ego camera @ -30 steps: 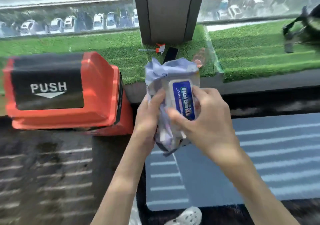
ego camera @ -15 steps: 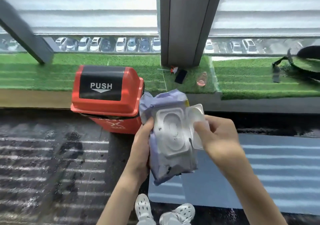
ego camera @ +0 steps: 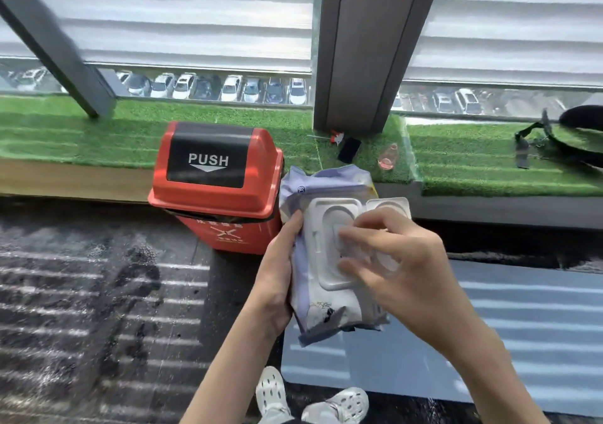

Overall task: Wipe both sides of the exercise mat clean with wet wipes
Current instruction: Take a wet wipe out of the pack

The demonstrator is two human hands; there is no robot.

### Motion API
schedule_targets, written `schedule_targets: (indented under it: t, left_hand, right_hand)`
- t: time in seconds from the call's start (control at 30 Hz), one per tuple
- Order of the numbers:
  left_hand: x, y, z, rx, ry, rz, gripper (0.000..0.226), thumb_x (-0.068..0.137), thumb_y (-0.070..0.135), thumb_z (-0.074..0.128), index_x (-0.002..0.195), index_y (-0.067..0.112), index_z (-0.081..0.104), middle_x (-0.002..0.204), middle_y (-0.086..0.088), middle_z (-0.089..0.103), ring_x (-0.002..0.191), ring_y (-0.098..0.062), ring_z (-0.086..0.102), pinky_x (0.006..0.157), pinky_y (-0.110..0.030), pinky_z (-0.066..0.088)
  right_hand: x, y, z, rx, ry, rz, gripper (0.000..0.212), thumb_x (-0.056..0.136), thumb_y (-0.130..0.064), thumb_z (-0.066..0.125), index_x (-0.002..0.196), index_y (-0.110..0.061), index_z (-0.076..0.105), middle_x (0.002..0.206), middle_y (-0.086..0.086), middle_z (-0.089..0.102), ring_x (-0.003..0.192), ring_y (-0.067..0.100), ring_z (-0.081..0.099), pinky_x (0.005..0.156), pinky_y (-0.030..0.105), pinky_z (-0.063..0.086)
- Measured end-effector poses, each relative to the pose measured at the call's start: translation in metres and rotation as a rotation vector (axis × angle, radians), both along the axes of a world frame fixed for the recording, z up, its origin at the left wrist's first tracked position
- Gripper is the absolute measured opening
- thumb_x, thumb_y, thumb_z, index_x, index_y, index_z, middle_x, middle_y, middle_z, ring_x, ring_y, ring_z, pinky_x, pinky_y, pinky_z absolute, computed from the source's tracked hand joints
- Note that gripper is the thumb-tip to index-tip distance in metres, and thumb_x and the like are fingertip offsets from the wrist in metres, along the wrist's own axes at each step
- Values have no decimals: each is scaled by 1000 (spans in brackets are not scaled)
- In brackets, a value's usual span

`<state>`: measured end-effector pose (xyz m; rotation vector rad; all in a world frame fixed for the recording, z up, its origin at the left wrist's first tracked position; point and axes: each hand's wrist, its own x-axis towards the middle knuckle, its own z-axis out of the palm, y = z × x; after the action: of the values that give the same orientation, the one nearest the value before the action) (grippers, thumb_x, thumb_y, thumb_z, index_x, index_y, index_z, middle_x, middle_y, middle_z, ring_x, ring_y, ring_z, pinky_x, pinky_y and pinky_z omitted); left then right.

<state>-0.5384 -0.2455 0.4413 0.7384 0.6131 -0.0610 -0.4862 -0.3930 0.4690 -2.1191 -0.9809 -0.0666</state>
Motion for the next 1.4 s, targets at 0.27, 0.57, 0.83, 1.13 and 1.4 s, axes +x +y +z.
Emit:
schedule_targets:
  t: [0.27,0.57,0.83,1.13,1.4]
  left_hand:
    - [4,9,3,89,28,-23,59,73,50,61,114,9,72,108,-18,72,96,-30,68,96,-45,50]
    - [-4,5,-3,-12,-22,-110,42,77,46,57,90,13,79,90,-13,74,74,-24,72,68,-31,60]
    - [-14,7,-12,-65,-7,-48,47,77,46,59,102,11,78,100,-16,73,84,-27,70,87,-40,53]
    - [-20,-1,-21,58,47,-11,57,71,47,62,113,9,71,111,-19,71,98,-31,68,96,-46,49]
    - [-17,-3,-29,30,45,-29,55,77,50,72,116,11,72,114,-18,71,103,-31,67,104,-48,45]
  right_hand:
    - [10,14,12,-31,-102,-28,6,81,-4,63,80,-7,69,83,0,63,77,16,57,72,25,46]
    - [12,27,18,94,-26,-267,8,82,-8,72,78,-14,69,52,-4,50,48,13,44,50,14,35]
    - [-14,17,14,-24,152,-153,14,78,-8,77,82,-20,70,81,-10,64,77,6,59,75,12,44]
    - [-26,25,2,-231,51,-258,9,79,-8,70,71,-8,75,70,3,60,64,22,58,62,40,52]
    - [-24,25,11,-373,24,-162,11,91,-11,54,83,-8,61,82,3,51,80,22,50,69,34,44]
